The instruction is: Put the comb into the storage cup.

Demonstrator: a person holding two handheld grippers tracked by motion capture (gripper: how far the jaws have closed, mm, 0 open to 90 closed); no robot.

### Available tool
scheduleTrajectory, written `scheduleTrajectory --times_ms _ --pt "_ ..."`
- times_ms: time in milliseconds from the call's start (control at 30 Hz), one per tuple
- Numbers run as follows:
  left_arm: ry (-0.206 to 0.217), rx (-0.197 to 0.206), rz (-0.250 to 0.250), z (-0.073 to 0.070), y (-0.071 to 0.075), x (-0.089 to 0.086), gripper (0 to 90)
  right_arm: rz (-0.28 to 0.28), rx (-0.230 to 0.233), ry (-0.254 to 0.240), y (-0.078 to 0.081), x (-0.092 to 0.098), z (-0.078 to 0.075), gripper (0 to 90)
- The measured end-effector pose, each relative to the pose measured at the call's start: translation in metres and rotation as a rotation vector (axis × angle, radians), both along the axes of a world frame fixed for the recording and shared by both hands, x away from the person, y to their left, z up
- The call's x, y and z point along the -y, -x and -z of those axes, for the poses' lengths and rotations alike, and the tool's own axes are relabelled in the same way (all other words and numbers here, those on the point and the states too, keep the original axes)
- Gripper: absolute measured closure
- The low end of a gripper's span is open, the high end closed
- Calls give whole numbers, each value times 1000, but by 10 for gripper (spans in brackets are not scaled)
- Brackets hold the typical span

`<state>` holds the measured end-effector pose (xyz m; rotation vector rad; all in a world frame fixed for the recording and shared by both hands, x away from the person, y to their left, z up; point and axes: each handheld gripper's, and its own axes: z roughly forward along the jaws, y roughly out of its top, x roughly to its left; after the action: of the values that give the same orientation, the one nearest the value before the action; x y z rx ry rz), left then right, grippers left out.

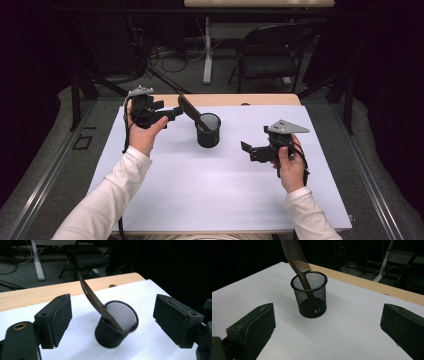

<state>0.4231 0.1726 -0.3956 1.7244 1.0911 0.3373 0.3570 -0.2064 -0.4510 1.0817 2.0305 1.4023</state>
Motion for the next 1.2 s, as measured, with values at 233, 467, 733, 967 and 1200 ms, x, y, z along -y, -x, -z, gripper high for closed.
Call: scheduleTrajectory --times_ms 233,467,733,967,1200 --pt "-25 24 73 0 17 -9 159 -5 10 -7 5 0 -7 0" --pt "-44 75 99 0 45 -22 159 4 9 3 14 2 -12 0" --pt "-48 94 139 14 68 -37 159 25 12 11 28 13 -11 0" --pt "-44 126 126 31 84 -50 159 35 -10 4 38 24 -2 0" --pt "-15 138 110 50 96 -63 159 66 -14 -9 45 35 10 0"
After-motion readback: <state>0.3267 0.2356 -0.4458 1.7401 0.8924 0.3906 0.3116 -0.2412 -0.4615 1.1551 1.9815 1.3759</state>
